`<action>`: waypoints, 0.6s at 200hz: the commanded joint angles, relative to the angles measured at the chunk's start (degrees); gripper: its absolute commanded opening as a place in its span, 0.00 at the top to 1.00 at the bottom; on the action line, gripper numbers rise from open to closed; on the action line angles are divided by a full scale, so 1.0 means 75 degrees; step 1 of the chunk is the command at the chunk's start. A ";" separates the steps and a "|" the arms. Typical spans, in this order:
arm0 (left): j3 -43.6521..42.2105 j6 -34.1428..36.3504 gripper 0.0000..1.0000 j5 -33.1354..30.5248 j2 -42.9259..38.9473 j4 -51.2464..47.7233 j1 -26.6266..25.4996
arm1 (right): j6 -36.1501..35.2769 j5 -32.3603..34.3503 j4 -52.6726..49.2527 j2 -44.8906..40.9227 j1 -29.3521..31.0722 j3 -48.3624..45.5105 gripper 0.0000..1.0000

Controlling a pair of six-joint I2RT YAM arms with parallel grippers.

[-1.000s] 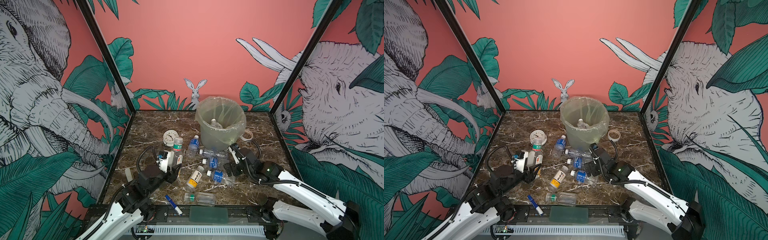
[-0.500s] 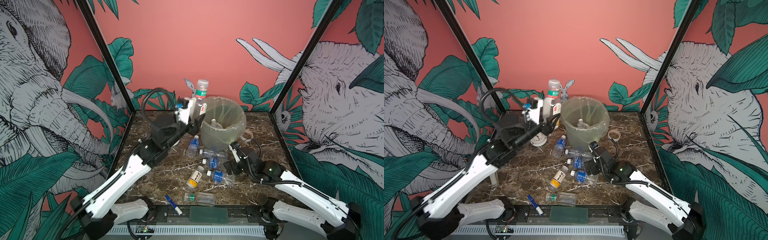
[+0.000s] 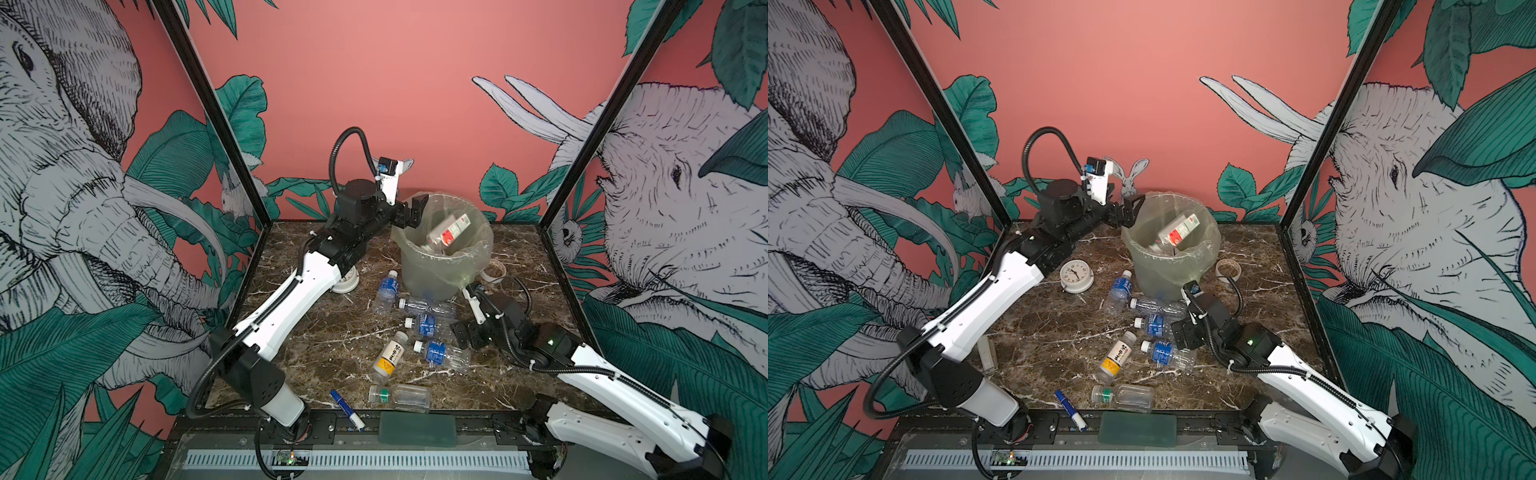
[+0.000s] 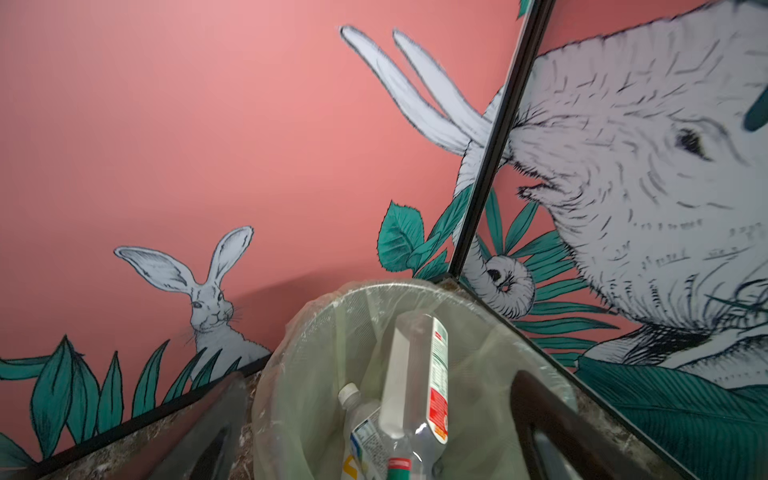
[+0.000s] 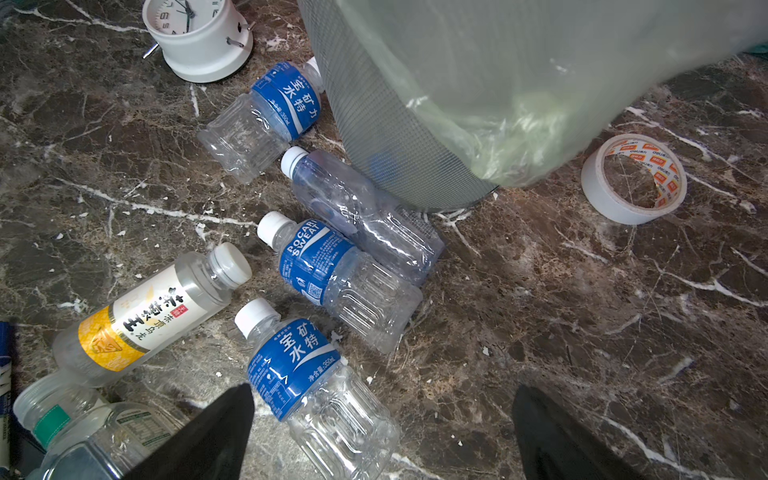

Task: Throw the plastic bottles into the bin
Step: 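Lift the green-necked bottle with the left gripper over the bin and release it, then lower the left gripper beside the bin while the right gripper reaches toward the robot's edge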

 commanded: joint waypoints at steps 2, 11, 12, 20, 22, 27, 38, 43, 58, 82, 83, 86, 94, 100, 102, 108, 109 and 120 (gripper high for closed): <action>-0.0729 0.0059 0.01 -0.0172 -0.0921 0.0318 -0.0038 | 0.0069 0.0030 0.0037 0.0050 0.0030 0.0059 0.01; -0.1026 0.0066 0.00 -0.0271 -0.1128 0.0289 -0.0017 | 0.0079 -0.0001 0.0023 0.0062 0.0025 0.0065 0.01; -0.1063 0.0072 0.00 -0.0283 -0.1150 0.0276 -0.0016 | 0.0079 -0.0008 0.0023 0.0062 0.0025 0.0065 0.01; -0.1305 0.0066 0.01 -0.0322 -0.1307 0.0202 0.0011 | 0.0082 -0.0023 0.0002 0.0077 0.0032 0.0062 0.01; -0.1374 0.0060 0.00 -0.0322 -0.1349 0.0187 0.0026 | 0.0080 -0.0028 0.0009 0.0075 0.0027 0.0067 0.01; -0.1527 0.0056 0.00 -0.0355 -0.1435 0.0163 0.0040 | 0.0083 -0.0038 -0.0006 0.0083 0.0026 0.0075 0.01; -0.1890 0.0066 0.00 -0.0422 -0.1620 0.0102 0.0066 | 0.0069 -0.0089 -0.0041 0.0103 0.0026 0.0076 0.01; -0.2041 0.0066 0.00 -0.0443 -0.1697 0.0068 0.0087 | 0.0069 -0.0123 -0.0051 0.0119 0.0025 0.0085 0.01; -0.2453 0.0063 0.00 -0.0505 -0.1930 -0.0059 0.0113 | 0.0059 -0.0280 -0.0059 0.0195 0.0026 0.0088 0.01; -0.3030 0.0036 0.00 -0.0528 -0.2241 -0.0269 0.0178 | 0.0057 -0.0501 -0.0092 0.0324 0.0037 0.0078 0.01; -0.3038 0.0040 0.01 -0.0534 -0.2251 -0.0278 0.0175 | 0.0062 -0.0509 -0.0093 0.0328 0.0037 0.0077 0.01; -0.3115 0.0041 0.00 -0.0546 -0.2291 -0.0310 0.0172 | 0.0062 -0.0536 -0.0090 0.0346 0.0038 0.0077 0.01; -0.3285 0.0040 0.00 -0.0573 -0.2369 -0.0393 0.0191 | 0.0059 -0.0601 -0.0106 0.0394 0.0049 0.0083 0.01; -0.3401 0.0036 0.00 -0.0598 -0.2426 -0.0463 0.0184 | 0.0046 -0.0656 -0.0134 0.0436 0.0055 0.0082 0.01; -0.3442 0.0038 0.00 -0.0605 -0.2449 -0.0486 0.0187 | 0.0062 -0.0670 -0.0137 0.0455 0.0056 0.0084 0.01; -0.3568 0.0049 0.00 -0.0617 -0.2498 -0.0546 0.0183 | 0.0056 -0.0720 -0.0152 0.0501 0.0071 0.0088 0.01; -0.3588 0.0052 0.00 -0.0620 -0.2508 -0.0557 0.0184 | 0.0056 -0.0724 -0.0152 0.0510 0.0072 0.0088 0.01; -0.3808 0.0066 0.00 -0.0629 -0.2604 -0.0639 0.0181 | 0.0033 -0.0818 -0.0190 0.0596 0.0135 0.0097 0.01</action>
